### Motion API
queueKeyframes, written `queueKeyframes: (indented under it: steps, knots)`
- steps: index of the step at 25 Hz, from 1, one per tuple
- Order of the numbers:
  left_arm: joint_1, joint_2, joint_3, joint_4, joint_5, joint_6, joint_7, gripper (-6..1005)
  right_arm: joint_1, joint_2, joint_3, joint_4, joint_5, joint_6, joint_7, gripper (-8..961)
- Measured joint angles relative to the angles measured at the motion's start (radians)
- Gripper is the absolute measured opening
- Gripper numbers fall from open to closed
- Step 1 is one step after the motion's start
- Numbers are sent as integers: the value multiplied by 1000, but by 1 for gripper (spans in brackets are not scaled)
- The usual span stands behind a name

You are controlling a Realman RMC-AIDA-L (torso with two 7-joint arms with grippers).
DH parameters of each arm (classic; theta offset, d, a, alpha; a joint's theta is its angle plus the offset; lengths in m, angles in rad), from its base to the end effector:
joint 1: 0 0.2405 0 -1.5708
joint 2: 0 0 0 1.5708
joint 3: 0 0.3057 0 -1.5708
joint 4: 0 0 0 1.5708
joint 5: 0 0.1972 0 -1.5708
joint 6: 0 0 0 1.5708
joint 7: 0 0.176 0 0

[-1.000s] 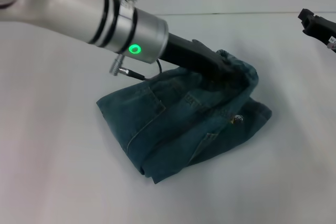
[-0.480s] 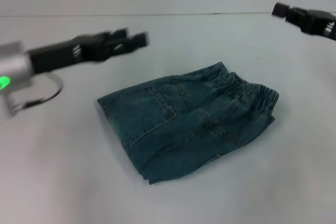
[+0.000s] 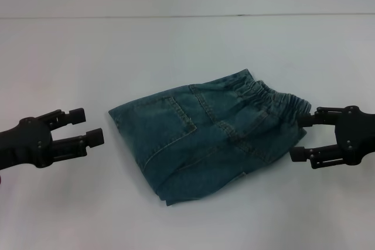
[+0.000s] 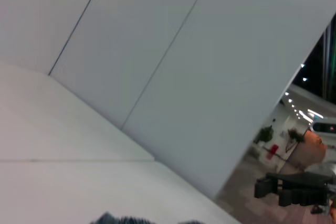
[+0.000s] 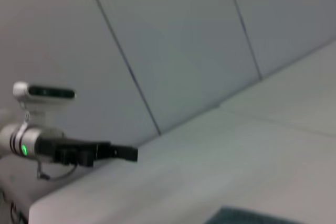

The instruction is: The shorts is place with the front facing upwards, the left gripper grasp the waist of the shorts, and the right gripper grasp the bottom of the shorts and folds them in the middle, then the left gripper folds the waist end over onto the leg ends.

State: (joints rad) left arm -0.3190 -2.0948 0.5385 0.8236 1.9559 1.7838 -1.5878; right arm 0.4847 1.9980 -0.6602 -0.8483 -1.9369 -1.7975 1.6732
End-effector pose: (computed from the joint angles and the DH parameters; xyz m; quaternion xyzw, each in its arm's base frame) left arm -0.3161 0.2882 -0.0068 -0.8796 -0.3306 -0.3136 0.1369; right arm 0.2726 0.3403 0.0180 -0.9244 0.2574 0.2676 0.0870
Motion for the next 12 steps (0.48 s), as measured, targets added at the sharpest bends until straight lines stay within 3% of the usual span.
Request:
queueKeyframes:
  steps: [1, 12]
  knots:
    - [0, 0, 0, 0, 0, 0, 0, 921, -15, 32, -15, 5, -205, 48, -141, 946]
    - [-7, 4, 8, 0, 15, 8, -12, 921, -10, 30, -14, 5, -205, 47, -141, 947]
